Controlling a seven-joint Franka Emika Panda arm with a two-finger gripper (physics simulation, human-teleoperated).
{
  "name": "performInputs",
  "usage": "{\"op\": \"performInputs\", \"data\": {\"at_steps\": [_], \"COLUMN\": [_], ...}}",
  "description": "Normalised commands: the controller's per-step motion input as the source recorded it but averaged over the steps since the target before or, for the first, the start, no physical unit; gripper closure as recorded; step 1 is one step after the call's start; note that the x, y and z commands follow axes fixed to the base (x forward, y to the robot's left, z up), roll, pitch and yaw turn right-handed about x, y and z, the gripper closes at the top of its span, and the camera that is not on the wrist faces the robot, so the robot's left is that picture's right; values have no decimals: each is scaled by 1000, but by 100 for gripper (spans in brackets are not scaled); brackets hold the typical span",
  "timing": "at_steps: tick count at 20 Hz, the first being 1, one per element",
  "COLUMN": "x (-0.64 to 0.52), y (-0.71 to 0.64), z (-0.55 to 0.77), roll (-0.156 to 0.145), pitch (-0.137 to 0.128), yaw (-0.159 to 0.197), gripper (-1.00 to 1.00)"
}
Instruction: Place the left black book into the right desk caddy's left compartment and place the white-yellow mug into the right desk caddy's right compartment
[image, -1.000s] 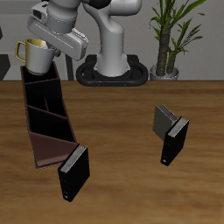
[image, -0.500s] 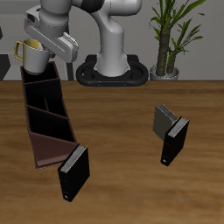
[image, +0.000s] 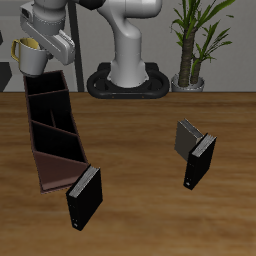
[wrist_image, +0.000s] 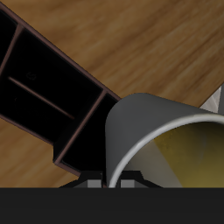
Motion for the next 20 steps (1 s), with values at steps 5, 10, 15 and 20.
{"op": "performInputs", "data": {"at_steps": [5, 10, 15, 20], "x": [-276, -108, -15, 75], "y": [-198, 13, 300, 261], "z": [-231, -157, -178, -175], "roll": [-8, 2, 48, 55], "pitch": [0, 0, 22, 30], "yaw": [-36, -20, -23, -19], "gripper": [100, 100, 100, 100]}}
